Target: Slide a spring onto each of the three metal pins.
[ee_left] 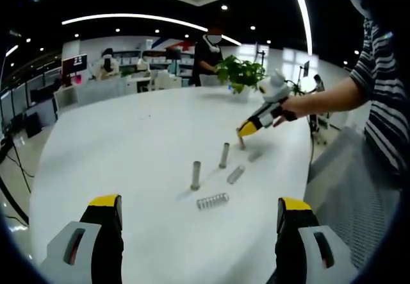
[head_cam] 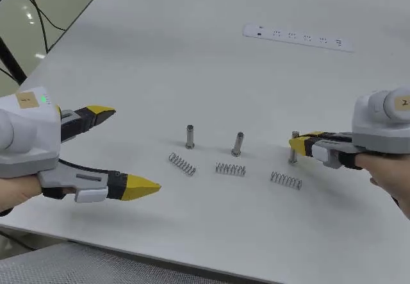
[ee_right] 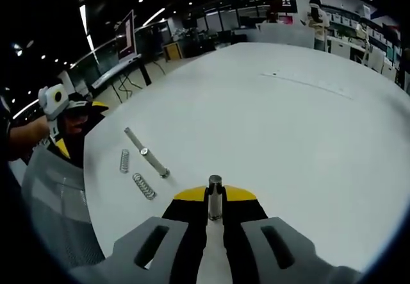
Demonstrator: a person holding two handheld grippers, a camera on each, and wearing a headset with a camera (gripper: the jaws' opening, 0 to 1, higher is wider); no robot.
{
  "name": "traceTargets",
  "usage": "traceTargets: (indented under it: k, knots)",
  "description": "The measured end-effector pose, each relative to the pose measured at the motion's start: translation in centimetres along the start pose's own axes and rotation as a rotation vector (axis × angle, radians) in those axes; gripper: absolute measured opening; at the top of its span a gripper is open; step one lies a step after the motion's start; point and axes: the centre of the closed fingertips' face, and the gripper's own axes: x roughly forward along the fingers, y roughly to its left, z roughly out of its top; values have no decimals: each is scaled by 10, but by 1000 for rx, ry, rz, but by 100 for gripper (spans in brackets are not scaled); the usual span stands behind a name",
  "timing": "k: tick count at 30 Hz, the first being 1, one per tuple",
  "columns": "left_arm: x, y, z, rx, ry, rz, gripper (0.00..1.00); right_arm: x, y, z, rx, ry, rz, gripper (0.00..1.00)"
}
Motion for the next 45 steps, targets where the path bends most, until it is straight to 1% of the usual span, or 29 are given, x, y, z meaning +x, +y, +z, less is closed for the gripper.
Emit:
traceTargets:
  k: [5,10,12,17,27,39,45]
  knots:
    - [0,0,1,1,-3,1,98,1,2,0,-24,-1,-1,5]
    - [0,-1,1,-1,-2,1,98,-2,4,-3,-56,-3,-5,5]
    - [0,0,0,-2,-2,3,98,-3,5,-4,-84,0,-11,5]
    - [1,-1,-1,-4,-2,-1,98,-3,7,-5,-128,3,-18,5]
    - [1,0,0,-5,-6,1,98,-6,8,-8,-161,23,-22,5]
    - [1,0,1,-5,-7,-4,98,-7,10,-10,-177,31,-27,5]
    - [1,0,0,-5,-4,-5,98,-7,10,-9,-175,29,-26,11]
